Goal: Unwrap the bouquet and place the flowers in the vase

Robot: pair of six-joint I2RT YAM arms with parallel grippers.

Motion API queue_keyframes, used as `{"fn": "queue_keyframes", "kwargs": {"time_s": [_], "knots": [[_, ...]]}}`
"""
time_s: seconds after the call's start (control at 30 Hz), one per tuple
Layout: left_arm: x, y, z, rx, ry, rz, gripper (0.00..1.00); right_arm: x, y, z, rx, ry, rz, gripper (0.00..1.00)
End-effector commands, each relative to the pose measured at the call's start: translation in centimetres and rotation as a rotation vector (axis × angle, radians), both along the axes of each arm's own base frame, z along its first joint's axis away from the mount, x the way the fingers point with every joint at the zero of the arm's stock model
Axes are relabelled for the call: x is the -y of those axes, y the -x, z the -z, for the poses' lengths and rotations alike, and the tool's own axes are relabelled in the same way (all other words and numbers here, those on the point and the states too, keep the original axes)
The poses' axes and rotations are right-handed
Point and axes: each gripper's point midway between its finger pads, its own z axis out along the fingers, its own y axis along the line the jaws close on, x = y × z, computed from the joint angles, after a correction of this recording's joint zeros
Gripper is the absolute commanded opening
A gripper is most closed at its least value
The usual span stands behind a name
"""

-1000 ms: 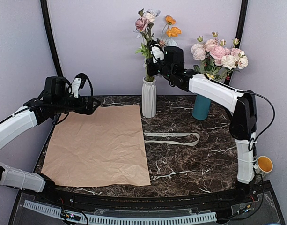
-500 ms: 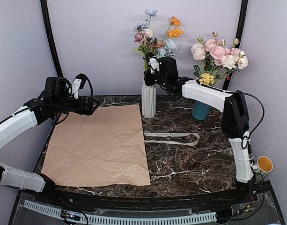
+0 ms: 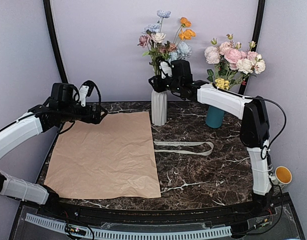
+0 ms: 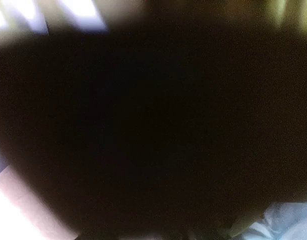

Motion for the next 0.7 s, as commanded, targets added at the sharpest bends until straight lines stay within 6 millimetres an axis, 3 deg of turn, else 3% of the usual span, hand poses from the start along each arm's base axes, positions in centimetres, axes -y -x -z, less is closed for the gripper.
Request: {"fn": "queue_keyframes", "kwargs": {"time_s": [0.0,0.17,0.4,0.5,0.53,0.67], "knots": [[0.2,-0.5,-0.7,0.017,-0.009,0.006,0.99,0.5,2.6,-6.7,0.078,-0.075,-0.054,0.44],[0.1,-1.2,-0.8,0.020,-0.025,-0.008,0.99,0.9,4.4,-9.8,0.109,-0.096,-0.087,0.54],[-0.4,-2.3,-0.8,0.027,-0.071,-0.046,0.99,2.2,7.2,-11.5,0.110,-0.090,-0.093,0.69],[-1.2,-2.8,-1.2,0.047,-0.094,-0.082,0.99,3.4,8.7,-11.5,0.104,-0.099,-0.071,0.95],[-1.5,-2.9,-1.3,0.057,-0.105,-0.099,0.99,3.9,9.2,-11.4,0.100,-0.106,-0.063,0.99],[-3.4,-3.6,-1.5,0.106,-0.147,-0.186,0.99,6.1,11.2,-8.6,0.021,-0.115,-0.005,0.99]]}}
